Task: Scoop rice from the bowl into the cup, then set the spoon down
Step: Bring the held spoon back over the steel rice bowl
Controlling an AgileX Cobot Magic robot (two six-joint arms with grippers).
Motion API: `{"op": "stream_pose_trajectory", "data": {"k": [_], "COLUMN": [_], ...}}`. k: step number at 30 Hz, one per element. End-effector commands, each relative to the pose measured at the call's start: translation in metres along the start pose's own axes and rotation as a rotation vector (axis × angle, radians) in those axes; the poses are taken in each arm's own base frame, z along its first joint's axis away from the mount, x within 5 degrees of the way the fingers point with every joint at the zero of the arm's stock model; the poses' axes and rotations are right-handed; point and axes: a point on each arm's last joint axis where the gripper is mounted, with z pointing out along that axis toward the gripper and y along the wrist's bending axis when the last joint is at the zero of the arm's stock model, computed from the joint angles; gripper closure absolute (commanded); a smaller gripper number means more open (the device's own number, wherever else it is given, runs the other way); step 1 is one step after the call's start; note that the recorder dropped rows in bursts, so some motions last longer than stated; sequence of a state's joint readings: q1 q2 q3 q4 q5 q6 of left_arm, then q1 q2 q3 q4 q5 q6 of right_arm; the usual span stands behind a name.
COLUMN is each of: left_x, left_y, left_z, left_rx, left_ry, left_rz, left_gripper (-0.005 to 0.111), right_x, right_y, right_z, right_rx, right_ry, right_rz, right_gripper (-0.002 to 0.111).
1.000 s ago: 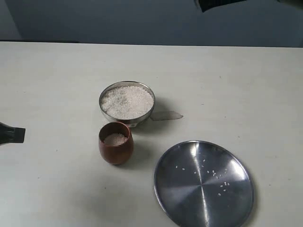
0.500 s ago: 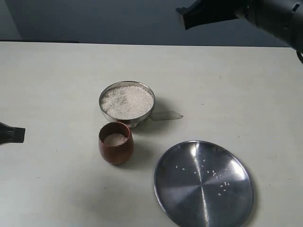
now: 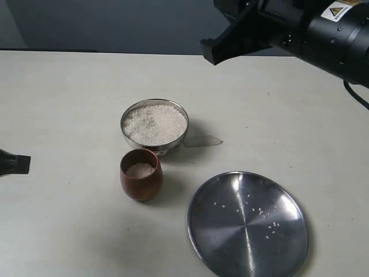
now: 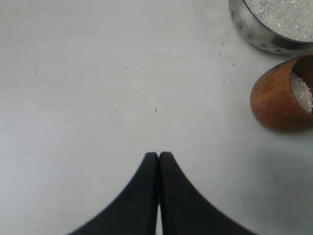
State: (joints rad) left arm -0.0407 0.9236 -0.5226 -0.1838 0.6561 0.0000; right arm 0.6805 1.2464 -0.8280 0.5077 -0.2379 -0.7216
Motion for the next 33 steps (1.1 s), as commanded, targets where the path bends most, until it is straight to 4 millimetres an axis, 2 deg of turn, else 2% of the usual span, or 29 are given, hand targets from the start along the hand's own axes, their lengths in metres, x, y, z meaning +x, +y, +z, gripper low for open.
{"op": "stream_pose_trajectory", "data": {"k": [1, 4, 9, 13, 20, 33], "left_x": [0.001, 0.001, 0.001, 0.001, 0.001, 0.001], "left_y": [0.0, 0.0, 0.0, 0.0, 0.0, 0.0], "left_z": [-0.001, -0.001, -0.001, -0.001, -0.001, -0.001], "left_rx": [-0.002, -0.002, -0.002, -0.002, -0.002, -0.002], "left_ry": [-0.006, -0.006, -0.006, -0.006, -0.006, -0.006], "left_rz": [0.006, 0.006, 0.006, 0.006, 0.013, 0.013], "left_gripper": [0.106, 0.106, 0.106, 0.106, 0.106, 0.106], "right_x": [0.011, 0.021, 0.036, 0.037, 0.053, 0.085], "right_y": [-0.007, -0.012, -0.007, -0.01, -0.008, -0.002], "right_z": [0.001, 0.0, -0.004, -0.004, -0.004, 0.021], "right_rx": [-0.015, -0.048, -0.165, -0.131, -0.162, -0.214], "right_ry": [0.08, 0.17, 0.317, 0.336, 0.474, 0.594], "right_rz": [0.02, -0.007, -0.246, -0.22, -0.253, -0.351], "right_gripper": [0.109, 0.109, 0.109, 0.109, 0.109, 0.109]}}
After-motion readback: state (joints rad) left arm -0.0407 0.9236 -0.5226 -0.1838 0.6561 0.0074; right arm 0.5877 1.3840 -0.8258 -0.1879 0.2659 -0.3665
